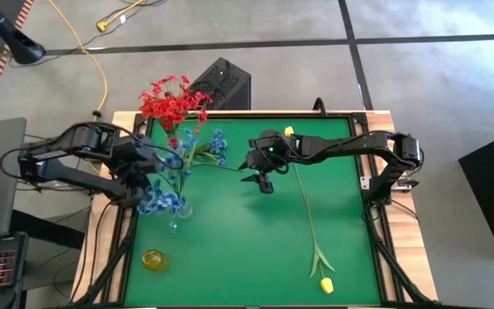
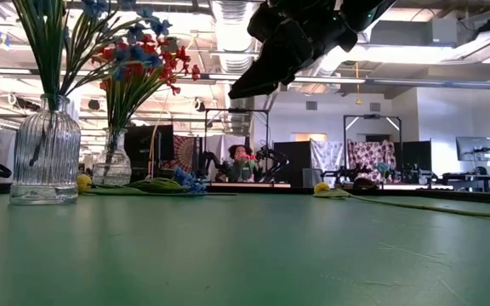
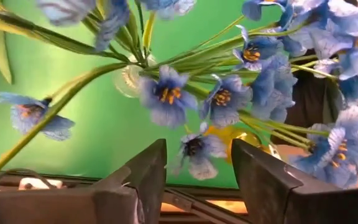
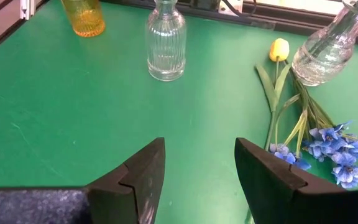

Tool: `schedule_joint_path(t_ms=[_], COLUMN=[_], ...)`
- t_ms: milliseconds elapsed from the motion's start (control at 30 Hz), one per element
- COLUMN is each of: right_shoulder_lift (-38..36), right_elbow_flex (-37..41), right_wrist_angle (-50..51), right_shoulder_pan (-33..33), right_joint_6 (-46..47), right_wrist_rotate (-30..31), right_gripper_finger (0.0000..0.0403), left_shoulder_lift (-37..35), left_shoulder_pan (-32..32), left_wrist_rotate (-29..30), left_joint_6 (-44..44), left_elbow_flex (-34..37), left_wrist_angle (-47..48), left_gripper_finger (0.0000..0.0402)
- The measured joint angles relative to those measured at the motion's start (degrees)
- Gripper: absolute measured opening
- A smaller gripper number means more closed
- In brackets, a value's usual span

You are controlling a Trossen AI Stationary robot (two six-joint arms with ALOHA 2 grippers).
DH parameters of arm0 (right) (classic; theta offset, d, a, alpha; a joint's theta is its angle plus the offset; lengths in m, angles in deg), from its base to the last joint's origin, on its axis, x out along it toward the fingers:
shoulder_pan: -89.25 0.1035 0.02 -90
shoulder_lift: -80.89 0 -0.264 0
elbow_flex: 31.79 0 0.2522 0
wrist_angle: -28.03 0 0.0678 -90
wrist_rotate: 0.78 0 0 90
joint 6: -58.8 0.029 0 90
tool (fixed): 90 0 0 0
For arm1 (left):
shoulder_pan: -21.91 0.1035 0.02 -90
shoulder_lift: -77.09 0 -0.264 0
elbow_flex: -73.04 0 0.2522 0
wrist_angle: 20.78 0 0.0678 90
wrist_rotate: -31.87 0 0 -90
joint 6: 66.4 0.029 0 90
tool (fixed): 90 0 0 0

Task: Sort flowers into vase by color
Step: Put the bottom blue flowers into the bottom transparent vase

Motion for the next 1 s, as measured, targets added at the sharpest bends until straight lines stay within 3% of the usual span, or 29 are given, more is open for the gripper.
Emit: schedule_joint_path(t_ms=[200,333,433,667,800,1000], right_shoulder_lift=[0.0,2.4,6.7,19.2,25.3,32.9], right_elbow_flex=[0.0,0.0,-0.1,-2.0,-4.8,-12.4], right_wrist_angle=[-1.0,-11.3,-24.6,-48.6,-56.3,-59.7], right_shoulder_pan=[0.0,0.6,2.2,5.5,6.0,6.0], right_joint_6=[0.9,11.6,19.8,27.2,27.4,30.5], right_wrist_rotate=[0.0,0.1,0.1,1.8,6.3,6.2], right_gripper_finger=[0.0218,0.0218,0.0218,0.0218,0.0218,0.0218], left_shoulder_lift=[2.6,3.9,4.8,6.1,6.5,6.4], left_shoulder_pan=[0.0,0.0,0.0,0.0,0.0,0.0], left_wrist_rotate=[0.1,-2.6,-3.2,-3.4,-4.7,-4.6], left_joint_6=[-1.5,0.5,1.9,4.0,4.4,4.4], left_elbow_flex=[0.0,0.0,0.1,0.1,0.1,0.1], left_wrist_angle=[0.0,0.0,-0.1,0.0,0.0,0.0], left_gripper_finger=[0.0149,0.0144,0.0143,0.0143,0.0143,0.0143])
